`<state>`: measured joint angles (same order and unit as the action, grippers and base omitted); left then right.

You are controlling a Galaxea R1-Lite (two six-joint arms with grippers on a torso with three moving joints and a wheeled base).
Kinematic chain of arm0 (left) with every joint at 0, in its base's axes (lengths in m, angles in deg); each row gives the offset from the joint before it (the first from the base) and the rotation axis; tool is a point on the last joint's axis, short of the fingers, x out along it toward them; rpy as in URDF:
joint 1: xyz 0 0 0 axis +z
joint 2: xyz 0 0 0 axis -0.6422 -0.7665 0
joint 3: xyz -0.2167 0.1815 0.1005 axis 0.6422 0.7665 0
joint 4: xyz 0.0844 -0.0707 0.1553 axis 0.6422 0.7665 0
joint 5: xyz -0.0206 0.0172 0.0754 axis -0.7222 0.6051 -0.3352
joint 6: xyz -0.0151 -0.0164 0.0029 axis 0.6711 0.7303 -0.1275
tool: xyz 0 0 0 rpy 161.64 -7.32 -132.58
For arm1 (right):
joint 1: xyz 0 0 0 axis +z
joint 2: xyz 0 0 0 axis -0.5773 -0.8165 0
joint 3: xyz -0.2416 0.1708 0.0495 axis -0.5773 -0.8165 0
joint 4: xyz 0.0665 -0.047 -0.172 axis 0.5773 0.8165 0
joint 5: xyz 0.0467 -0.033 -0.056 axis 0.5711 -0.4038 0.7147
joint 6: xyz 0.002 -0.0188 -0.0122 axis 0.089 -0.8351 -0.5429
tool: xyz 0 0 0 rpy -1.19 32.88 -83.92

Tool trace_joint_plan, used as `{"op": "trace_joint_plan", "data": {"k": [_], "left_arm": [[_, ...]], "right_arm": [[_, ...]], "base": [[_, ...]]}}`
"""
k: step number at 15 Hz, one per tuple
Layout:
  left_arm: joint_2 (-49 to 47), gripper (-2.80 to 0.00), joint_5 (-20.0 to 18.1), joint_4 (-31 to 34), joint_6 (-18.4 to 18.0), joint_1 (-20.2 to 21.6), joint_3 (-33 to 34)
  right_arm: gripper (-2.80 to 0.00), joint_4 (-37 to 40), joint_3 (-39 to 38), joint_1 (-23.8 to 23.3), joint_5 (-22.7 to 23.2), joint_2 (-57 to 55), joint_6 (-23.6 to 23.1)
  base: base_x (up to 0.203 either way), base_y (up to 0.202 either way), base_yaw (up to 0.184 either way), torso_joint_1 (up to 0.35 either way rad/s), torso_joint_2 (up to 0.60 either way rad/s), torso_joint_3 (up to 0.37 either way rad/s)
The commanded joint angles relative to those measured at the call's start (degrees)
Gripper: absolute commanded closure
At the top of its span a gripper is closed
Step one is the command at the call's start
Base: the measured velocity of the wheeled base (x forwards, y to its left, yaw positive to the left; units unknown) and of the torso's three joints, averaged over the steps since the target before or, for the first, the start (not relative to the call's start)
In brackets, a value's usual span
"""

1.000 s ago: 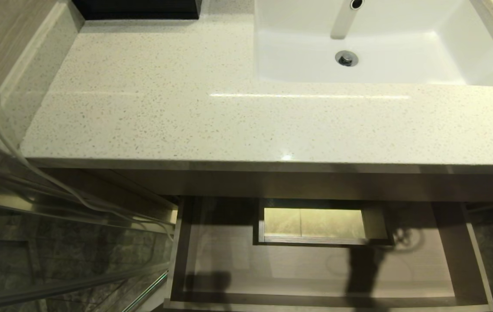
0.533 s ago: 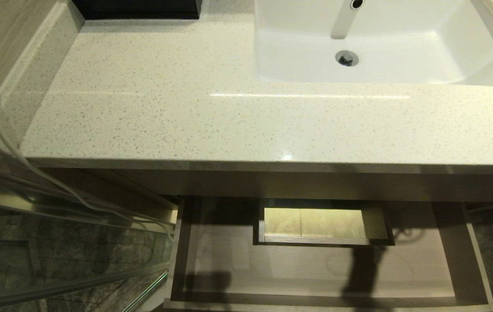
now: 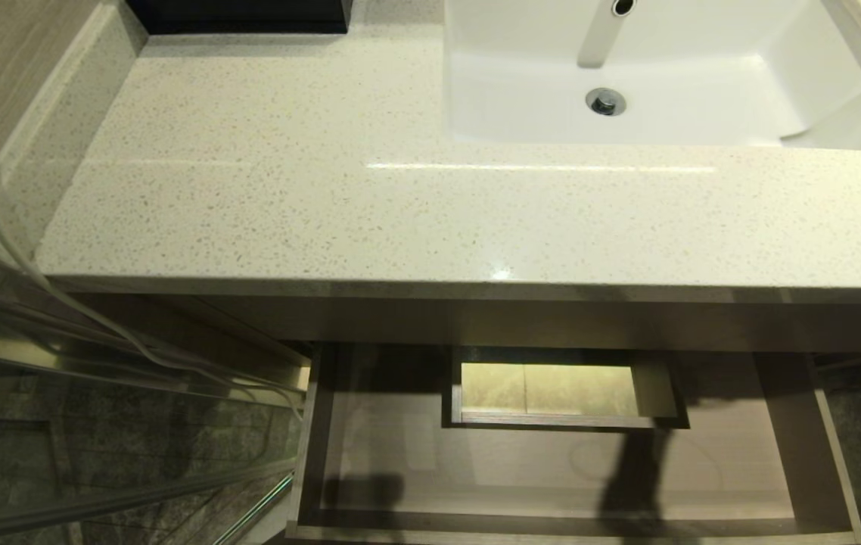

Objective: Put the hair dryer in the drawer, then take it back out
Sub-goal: Place it on the countertop

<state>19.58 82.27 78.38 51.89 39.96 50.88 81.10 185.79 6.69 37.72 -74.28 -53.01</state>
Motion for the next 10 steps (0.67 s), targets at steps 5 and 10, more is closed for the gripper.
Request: {"op": "trace_joint_plan", "data": {"k": [5,10], "left_arm": [[0.0,0.0,0.04,-0.01,0.0,0.0,0.0],[0.0,0.0,0.04,-0.01,0.0,-0.01,0.09]], "right_arm": [[0.0,0.47,0.23,-0.41,-0.04,-3.21,-0.54],[0.0,0.69,1.18,-0.52,-0.13,-6.09,-0.5]], "base": [[0.0,0.0,0.0,0.0,0.0,0.0],[0.0,0.0,0.0,0.0,0.0,0.0]]}}
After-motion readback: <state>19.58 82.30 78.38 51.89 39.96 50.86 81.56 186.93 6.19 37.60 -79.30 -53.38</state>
